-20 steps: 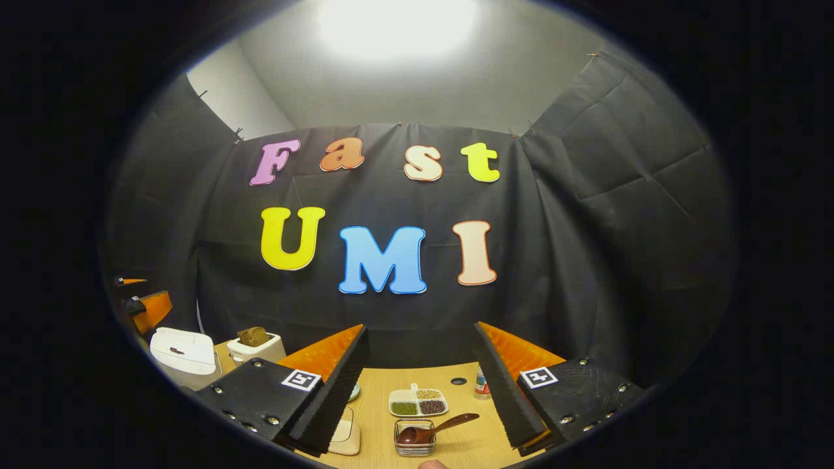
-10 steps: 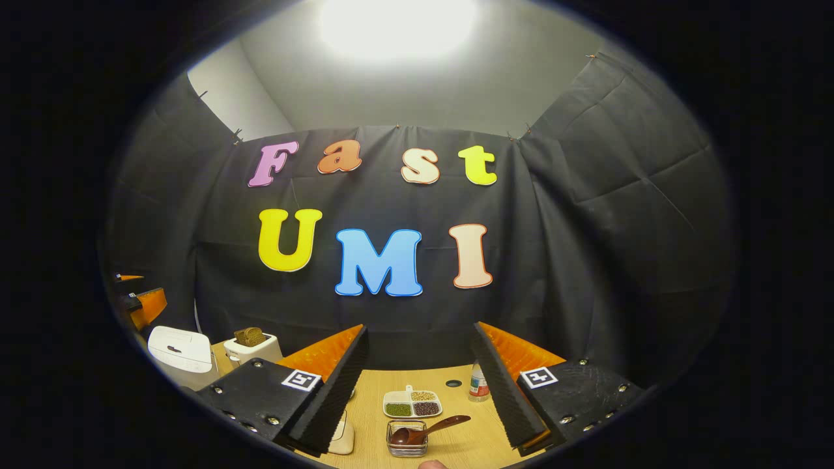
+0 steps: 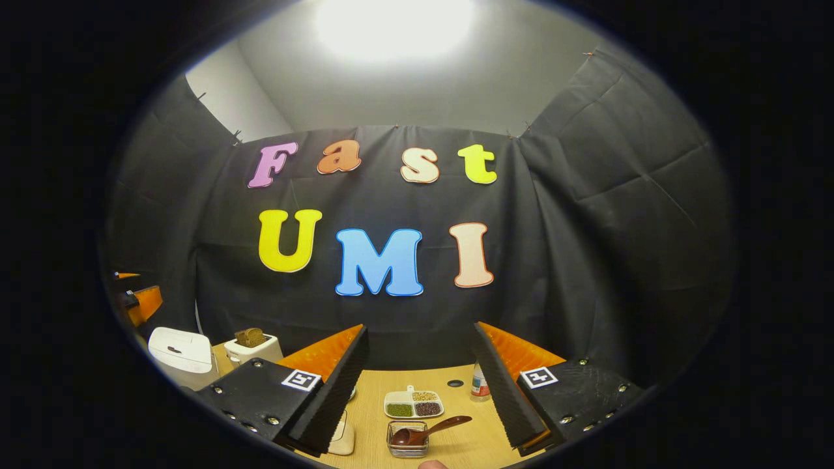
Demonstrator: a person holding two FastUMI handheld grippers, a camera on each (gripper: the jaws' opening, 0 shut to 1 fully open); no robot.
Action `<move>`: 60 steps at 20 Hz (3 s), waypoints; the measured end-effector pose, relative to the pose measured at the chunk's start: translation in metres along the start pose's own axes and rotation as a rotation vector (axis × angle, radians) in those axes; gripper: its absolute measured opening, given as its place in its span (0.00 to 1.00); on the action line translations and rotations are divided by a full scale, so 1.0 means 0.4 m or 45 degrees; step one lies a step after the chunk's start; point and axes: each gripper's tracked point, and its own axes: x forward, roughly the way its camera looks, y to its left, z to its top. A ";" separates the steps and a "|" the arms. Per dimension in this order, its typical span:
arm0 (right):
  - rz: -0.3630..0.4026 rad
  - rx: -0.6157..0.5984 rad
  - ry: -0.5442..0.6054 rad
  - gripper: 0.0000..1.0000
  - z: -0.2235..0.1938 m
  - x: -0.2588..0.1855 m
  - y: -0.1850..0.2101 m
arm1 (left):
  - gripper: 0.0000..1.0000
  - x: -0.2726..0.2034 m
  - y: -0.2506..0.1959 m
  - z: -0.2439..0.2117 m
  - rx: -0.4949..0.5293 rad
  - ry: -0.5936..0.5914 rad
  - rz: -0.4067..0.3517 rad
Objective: Close the left gripper, press the button to open the rice cooker; take a wooden spoon from the chopstick holder with the right hand, scoop a spoonful of rice and pour it into the rice cooker, then put the wooden spoon back into the chopstick holder.
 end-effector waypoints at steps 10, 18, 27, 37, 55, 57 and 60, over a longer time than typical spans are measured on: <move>0.005 -0.018 -0.009 0.96 0.010 0.010 -0.005 | 0.92 0.002 0.034 -0.019 -0.023 0.011 0.053; 0.021 -0.029 -0.007 0.96 0.010 0.013 0.011 | 0.30 0.024 0.070 -0.043 0.000 0.038 0.099; 0.014 -0.044 -0.006 0.96 0.013 0.002 0.019 | 0.13 0.047 0.125 -0.126 -0.031 0.126 0.138; -0.043 -0.079 0.017 0.96 0.004 -0.034 0.004 | 0.13 0.111 0.248 -0.312 -0.021 0.306 0.226; -0.091 -0.135 0.060 0.95 -0.018 -0.050 -0.034 | 0.05 0.149 0.267 -0.574 -0.115 0.586 0.239; -0.085 -0.130 0.061 0.95 -0.019 -0.048 -0.030 | 0.10 0.149 0.262 -0.574 -0.079 0.578 0.231; -0.084 -0.125 0.061 0.95 -0.021 -0.041 -0.030 | 0.10 0.143 0.260 -0.582 -0.188 0.571 0.247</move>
